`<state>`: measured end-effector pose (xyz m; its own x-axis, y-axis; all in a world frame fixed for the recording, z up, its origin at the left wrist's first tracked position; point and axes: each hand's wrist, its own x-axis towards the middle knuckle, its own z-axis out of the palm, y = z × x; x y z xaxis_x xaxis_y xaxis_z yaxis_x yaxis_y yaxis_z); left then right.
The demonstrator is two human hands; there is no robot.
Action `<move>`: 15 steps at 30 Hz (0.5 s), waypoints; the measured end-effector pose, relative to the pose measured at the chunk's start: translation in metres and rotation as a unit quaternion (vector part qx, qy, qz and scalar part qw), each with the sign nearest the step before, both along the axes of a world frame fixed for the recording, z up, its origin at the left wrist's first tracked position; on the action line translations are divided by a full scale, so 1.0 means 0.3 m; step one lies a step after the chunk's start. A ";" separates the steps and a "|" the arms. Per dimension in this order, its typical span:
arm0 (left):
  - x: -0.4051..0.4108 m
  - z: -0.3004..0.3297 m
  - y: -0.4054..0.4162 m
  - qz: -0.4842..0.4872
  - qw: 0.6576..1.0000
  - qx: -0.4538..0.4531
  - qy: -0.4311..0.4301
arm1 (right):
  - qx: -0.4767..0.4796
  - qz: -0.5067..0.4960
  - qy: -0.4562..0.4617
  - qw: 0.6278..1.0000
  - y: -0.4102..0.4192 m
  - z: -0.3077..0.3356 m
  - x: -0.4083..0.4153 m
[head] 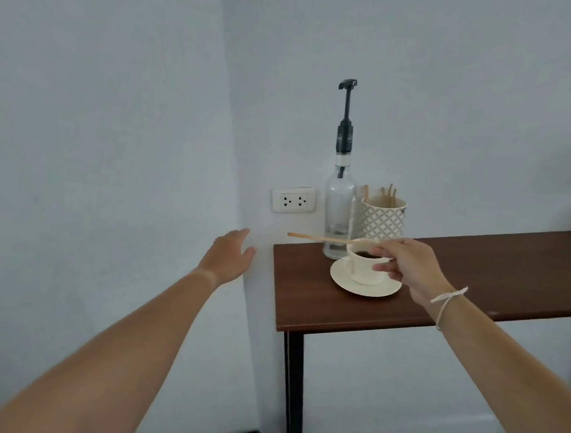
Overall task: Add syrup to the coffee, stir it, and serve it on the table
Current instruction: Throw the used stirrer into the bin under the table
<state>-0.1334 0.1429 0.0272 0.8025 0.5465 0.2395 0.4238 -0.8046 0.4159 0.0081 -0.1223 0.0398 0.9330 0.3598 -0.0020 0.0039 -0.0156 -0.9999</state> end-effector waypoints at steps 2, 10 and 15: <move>-0.044 -0.003 0.099 -0.017 0.996 0.083 0.031 | -0.003 0.000 -0.001 1.000 0.087 -0.012 -0.078; -0.124 -0.030 0.429 -0.080 0.928 0.348 0.106 | -0.081 -0.031 -0.009 0.996 0.346 -0.086 -0.293; -0.108 -0.055 0.533 -0.110 0.861 0.480 0.126 | -0.149 -0.041 -0.050 0.987 0.455 -0.116 -0.372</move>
<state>-0.1658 0.3029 0.0108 0.9537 0.0227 0.3000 0.1977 -0.7990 -0.5679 -0.1035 0.0141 0.0051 0.9601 0.2797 -0.0026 0.0887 -0.3130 -0.9456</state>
